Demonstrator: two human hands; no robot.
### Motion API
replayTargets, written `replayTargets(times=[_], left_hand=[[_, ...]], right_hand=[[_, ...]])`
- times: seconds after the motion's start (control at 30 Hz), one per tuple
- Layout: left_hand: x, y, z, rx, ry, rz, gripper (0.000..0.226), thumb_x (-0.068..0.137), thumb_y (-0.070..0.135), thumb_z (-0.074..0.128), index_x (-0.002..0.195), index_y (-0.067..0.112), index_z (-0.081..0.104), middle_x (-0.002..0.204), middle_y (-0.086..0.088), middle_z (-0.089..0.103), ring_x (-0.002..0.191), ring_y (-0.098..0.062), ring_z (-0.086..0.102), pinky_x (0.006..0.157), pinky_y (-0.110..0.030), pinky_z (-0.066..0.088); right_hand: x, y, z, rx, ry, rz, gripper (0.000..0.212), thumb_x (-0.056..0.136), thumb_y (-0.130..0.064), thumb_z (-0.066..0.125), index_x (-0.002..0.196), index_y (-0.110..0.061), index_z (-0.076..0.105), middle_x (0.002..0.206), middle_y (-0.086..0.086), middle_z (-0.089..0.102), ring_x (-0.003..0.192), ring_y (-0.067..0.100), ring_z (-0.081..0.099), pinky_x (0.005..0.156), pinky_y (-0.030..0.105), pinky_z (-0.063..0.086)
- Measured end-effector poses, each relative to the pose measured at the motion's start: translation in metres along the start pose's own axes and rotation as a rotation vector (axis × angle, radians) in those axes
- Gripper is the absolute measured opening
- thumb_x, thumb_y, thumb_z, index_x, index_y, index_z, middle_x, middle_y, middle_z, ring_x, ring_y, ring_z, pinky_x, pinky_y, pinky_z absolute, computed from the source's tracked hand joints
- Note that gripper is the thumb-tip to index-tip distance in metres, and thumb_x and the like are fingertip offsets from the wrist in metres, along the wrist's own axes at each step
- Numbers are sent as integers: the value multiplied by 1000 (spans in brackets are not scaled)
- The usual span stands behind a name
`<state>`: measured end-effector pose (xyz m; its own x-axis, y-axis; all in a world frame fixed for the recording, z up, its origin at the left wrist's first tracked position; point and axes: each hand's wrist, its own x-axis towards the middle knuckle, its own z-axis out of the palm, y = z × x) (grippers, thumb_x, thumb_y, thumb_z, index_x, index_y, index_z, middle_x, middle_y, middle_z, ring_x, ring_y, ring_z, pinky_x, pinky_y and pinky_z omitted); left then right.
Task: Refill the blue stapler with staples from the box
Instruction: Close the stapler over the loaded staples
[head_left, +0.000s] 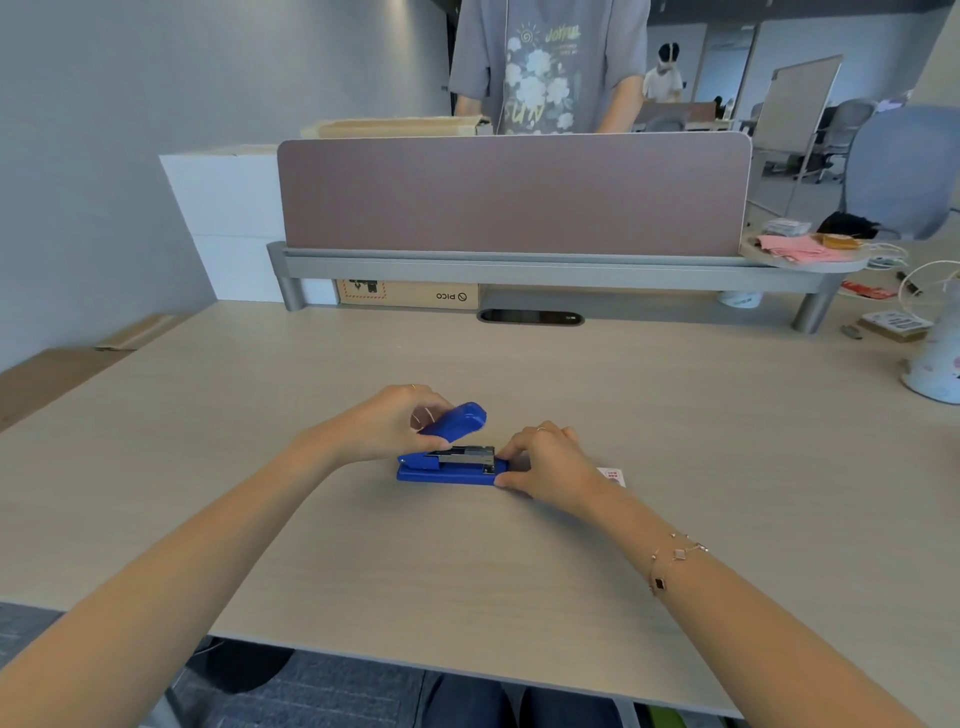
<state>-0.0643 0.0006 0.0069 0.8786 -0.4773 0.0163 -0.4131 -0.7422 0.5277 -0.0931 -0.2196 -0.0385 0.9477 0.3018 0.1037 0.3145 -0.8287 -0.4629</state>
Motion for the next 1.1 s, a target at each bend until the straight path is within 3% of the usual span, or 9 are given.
replayTargets(times=[0.13, 0.3, 0.43, 0.6, 0.73, 0.87, 1.1], left_hand=[[5, 0, 8, 85, -66, 50, 34, 84, 23, 69, 117, 26, 63, 105, 4, 59, 86, -5, 58, 79, -16, 46], [7, -1, 16, 123, -90, 57, 34, 85, 24, 67, 119, 26, 62, 107, 2, 58, 92, -12, 56, 86, -28, 49], [6, -7, 15, 56, -46, 42, 39, 83, 26, 70, 120, 25, 61, 106, 5, 61, 94, -8, 58, 79, -15, 46], [2, -21, 6, 41, -38, -28, 34, 77, 30, 76, 109, 25, 65, 103, 4, 66, 90, -6, 62, 79, -21, 51], [0, -24, 7, 40, -52, -34, 31, 78, 30, 75, 108, 28, 66, 100, 9, 65, 88, -4, 60, 79, -21, 51], [-1, -22, 8, 50, -60, -24, 26, 79, 27, 74, 105, 28, 69, 95, 14, 62, 87, -5, 59, 83, -25, 51], [-1, -22, 9, 138, -68, 6, 27, 82, 28, 71, 109, 25, 69, 101, 5, 64, 91, -10, 58, 84, -28, 50]], right_hand=[[0, 3, 1, 44, 9, 14, 23, 78, -33, 68, 101, -26, 68, 104, -2, 68, 107, 20, 46, 95, 34, 30], [2, 5, 2, 74, 9, 19, 22, 77, -33, 70, 98, -26, 68, 104, -3, 69, 108, 19, 47, 91, 32, 28], [0, 8, 0, 91, -15, 16, 33, 75, -38, 70, 105, -26, 62, 108, -7, 66, 108, 15, 45, 87, 28, 26], [2, -3, -5, 192, 74, -52, 33, 79, -42, 66, 110, -30, 60, 104, -13, 66, 107, 12, 44, 90, 27, 28], [8, -10, -5, 161, 155, -64, 39, 81, -37, 66, 117, -26, 58, 114, -9, 65, 112, 13, 43, 93, 27, 26], [13, -12, -6, 97, 150, -91, 28, 81, -34, 66, 108, -28, 64, 109, -9, 67, 110, 14, 44, 87, 27, 24], [15, -14, -6, 61, 116, -81, 24, 81, -34, 65, 104, -26, 64, 102, -7, 68, 106, 14, 43, 86, 26, 25]])
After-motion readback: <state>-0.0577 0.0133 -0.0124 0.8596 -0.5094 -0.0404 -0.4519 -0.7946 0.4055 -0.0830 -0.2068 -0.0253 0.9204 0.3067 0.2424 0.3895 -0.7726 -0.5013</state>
